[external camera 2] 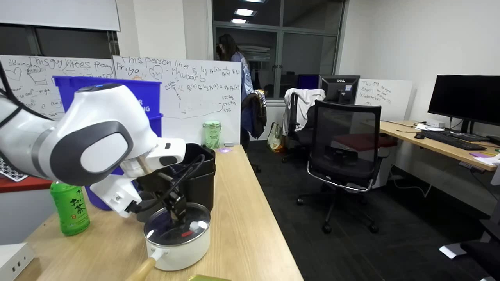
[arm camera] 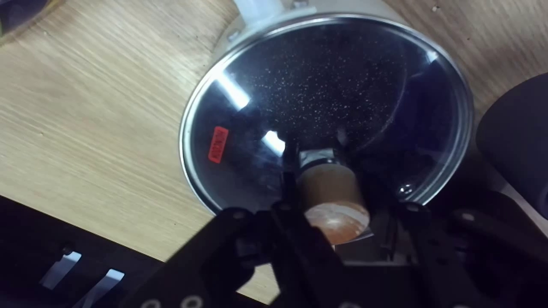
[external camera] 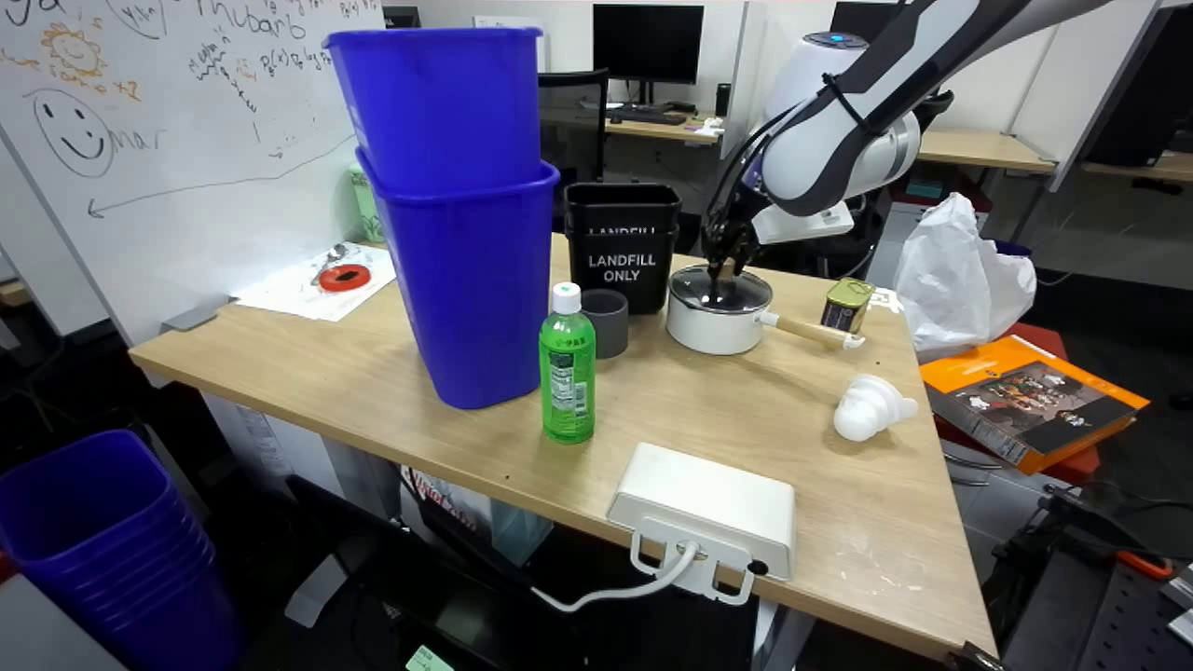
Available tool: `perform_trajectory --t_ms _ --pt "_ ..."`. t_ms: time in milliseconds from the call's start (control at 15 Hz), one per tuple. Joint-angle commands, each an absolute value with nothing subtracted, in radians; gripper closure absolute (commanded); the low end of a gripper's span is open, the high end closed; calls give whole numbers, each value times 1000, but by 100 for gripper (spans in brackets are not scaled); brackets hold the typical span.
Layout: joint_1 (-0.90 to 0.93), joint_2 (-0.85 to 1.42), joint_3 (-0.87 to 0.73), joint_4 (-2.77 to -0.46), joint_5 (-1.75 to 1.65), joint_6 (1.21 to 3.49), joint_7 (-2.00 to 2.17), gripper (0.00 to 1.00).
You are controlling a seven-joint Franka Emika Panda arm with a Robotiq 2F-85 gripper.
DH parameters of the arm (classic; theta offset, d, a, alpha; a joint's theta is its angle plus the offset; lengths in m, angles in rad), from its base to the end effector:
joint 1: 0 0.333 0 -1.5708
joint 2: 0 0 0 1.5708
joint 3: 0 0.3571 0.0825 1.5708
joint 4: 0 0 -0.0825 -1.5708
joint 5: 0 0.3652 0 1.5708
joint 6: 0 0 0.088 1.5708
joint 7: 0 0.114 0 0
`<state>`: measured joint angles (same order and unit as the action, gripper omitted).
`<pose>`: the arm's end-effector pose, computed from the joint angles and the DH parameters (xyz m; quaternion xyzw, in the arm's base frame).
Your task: Remove the lid from the white pot and place it on the table
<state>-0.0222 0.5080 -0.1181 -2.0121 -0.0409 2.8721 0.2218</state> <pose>0.6423 -0.0818 0.2812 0.9727 -0.1468 0.1775 0.0285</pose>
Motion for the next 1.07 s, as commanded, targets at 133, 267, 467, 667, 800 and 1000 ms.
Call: perform_trajectory --t_ms 133,267,467,667,800,1000 --pt "-3 514 -140 -2009 -37 2892 212 85" --pt "3 501 -147 -2019 -42 2891 216 85" --pt "21 467 -173 -2040 -55 2868 228 85" --pt "46 426 -210 -2055 -70 2860 247 85" --pt "59 378 -217 -2064 -70 2835 259 85" --pt "84 284 -208 -2106 -78 2781 290 85"
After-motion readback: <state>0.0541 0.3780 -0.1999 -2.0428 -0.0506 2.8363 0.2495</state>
